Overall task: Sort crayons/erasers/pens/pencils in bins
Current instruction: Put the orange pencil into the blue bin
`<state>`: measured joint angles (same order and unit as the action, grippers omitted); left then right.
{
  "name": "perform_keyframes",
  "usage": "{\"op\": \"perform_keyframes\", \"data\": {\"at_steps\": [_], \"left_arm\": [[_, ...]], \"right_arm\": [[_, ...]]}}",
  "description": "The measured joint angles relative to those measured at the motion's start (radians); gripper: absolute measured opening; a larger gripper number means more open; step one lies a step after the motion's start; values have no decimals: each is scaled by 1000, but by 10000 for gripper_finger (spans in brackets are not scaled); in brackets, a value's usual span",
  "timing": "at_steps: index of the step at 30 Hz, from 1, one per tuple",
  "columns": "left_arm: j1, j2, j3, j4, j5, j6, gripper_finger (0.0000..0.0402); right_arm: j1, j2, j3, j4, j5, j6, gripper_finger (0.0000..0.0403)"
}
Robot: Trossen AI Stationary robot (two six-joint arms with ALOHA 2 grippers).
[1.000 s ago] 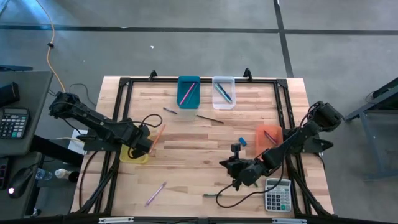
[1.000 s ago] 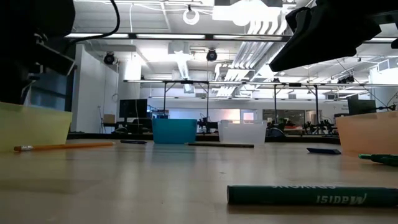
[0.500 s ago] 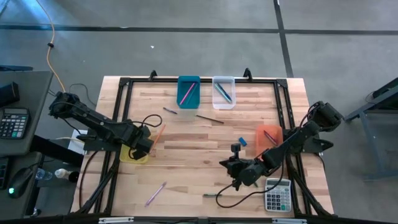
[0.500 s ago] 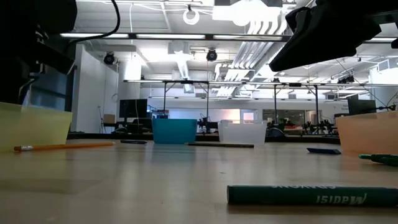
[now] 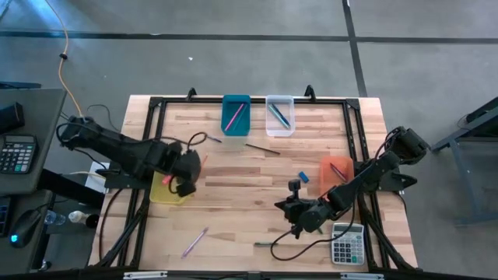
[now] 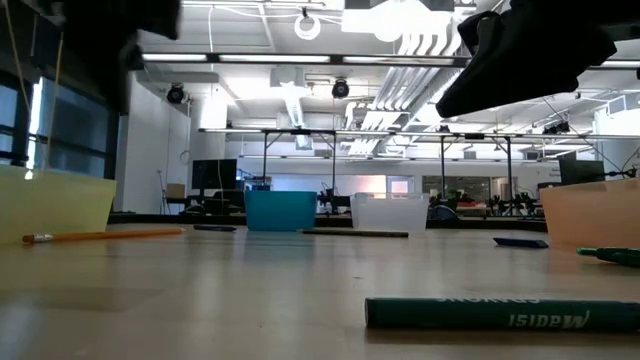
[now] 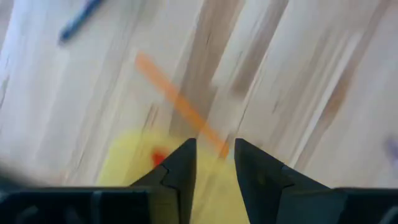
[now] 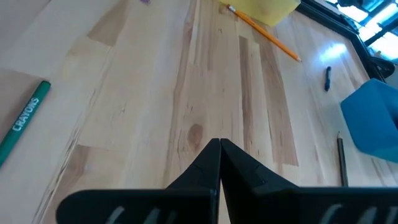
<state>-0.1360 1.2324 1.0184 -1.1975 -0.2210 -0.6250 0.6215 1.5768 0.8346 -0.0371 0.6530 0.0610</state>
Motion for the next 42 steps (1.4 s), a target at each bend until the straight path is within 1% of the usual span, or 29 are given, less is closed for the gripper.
{"op": "perform_keyframes", "data": {"at_steps": [3,5,7,9,11,13,16,18,25,28,31,37,42], "left_arm": [[95,2,-2,121,25,109,71],[157,21,-8,164,35,177,48],[214,49,-16,162,33,226,23],[258,88,-29,172,30,244,6],[291,135,-40,172,20,252,7],[313,185,-41,177,-13,248,16],[345,254,-41,201,-18,257,28],[370,292,-41,227,11,265,38],[456,399,-41,267,42,281,91],[487,434,-41,282,89,300,114],[508,470,-41,288,108,307,129],[532,531,-40,307,121,324,133],[537,551,-37,319,134,344,111]], "right_arm": [[-18,0,0,9,-34,-15,0],[-35,0,0,23,-63,-17,0],[-50,0,-32,112,-80,-35,0],[-62,0,-99,246,-108,-70,0],[-76,1,-170,401,-143,-93,0],[-86,1,-235,543,-166,-95,0],[-88,1,-304,687,-168,-95,0],[-86,1,-330,745,-169,-96,0],[-62,1,-342,769,-168,-96,0],[-55,1,-342,769,-165,-96,0],[-51,1,-342,769,-152,-96,0],[-51,1,-342,767,-149,-96,0],[-51,0,-342,767,-149,-96,0]]}}
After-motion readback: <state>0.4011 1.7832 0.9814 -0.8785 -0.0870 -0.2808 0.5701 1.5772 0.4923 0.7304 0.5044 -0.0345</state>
